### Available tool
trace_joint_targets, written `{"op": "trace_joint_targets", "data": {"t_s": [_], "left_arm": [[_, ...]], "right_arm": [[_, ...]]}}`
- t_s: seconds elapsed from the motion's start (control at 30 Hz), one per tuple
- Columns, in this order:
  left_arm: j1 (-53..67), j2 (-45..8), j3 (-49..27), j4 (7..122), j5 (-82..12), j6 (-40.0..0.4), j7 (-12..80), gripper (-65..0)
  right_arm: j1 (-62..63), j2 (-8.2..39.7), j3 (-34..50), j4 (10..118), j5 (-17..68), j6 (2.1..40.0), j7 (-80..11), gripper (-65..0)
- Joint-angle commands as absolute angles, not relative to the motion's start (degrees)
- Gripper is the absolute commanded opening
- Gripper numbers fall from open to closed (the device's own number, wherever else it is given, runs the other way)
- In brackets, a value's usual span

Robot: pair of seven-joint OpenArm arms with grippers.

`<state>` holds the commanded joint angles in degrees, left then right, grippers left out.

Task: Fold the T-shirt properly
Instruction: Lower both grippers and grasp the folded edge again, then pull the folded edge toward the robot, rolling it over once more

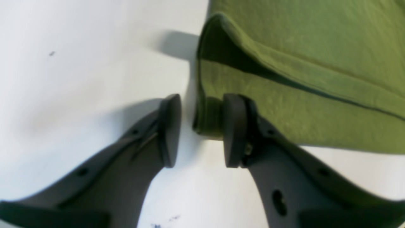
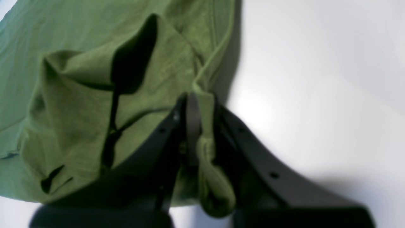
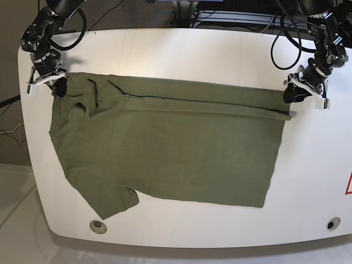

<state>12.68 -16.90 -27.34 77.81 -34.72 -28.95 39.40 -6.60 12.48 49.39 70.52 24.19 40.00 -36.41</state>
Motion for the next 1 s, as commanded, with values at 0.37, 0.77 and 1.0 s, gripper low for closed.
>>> {"op": "trace_joint_targets", "data": {"t_s": [0.37,0.77,1.0], "left_arm": [[11.9,-17.0,-26.7,76.0,-35.2,-29.0,39.2,-44.6],[14.7,-17.5,-27.1,77.9,-35.5,-29.6,39.8,-60.5],[18.9,-17.5,-27.2,81.9,-36.4,-29.7,40.1,-65.0]], "right_arm": [[-6.7,12.3,49.2,70.8,24.0,40.0,-36.6,-65.0],[-9.2,11.9,49.0,73.8,24.3,40.0,-36.9,-65.0],[-14.2,11.5,48.1,79.6,25.7,40.0,-36.7,-65.0]]}}
